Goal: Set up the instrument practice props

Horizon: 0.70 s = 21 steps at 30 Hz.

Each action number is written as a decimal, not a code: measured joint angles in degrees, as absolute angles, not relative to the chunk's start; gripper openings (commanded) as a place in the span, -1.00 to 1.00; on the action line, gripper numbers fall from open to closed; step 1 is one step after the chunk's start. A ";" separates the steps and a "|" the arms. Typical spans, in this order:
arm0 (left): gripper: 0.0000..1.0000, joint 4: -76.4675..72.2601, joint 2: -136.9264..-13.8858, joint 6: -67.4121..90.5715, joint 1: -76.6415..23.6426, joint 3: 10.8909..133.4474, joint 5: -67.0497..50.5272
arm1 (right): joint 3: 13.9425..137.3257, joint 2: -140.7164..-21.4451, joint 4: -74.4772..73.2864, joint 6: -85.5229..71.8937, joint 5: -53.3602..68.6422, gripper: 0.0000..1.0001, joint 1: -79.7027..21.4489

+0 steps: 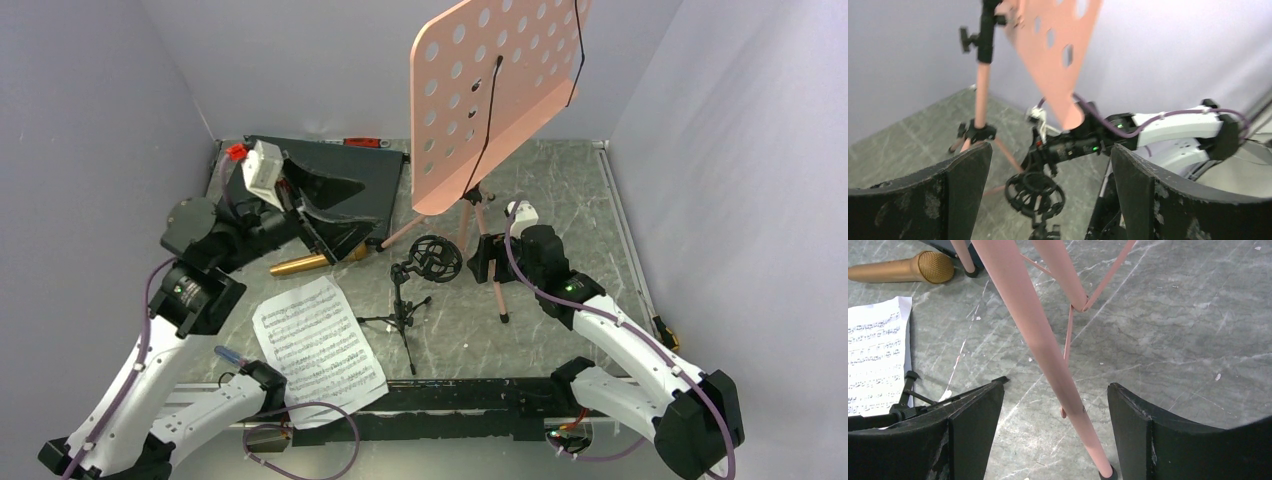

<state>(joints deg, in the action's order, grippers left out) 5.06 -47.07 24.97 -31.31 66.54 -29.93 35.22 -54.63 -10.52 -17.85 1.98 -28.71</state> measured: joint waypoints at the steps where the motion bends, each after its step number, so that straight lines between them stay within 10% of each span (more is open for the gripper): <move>1: 0.87 5.21 -47.44 25.52 -31.40 68.40 -31.11 | 35.22 -54.63 -10.52 -17.89 1.98 0.61 -28.71; 21: 0.84 7.40 -65.04 18.94 -47.70 89.73 -23.40 | 35.22 -55.51 -10.24 -18.72 1.98 0.65 -28.71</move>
<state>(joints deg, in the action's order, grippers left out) 7.40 -65.04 18.94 -47.70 89.73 -23.40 35.22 -55.51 -10.24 -18.72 1.98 -28.71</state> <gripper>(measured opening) 0.934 0.822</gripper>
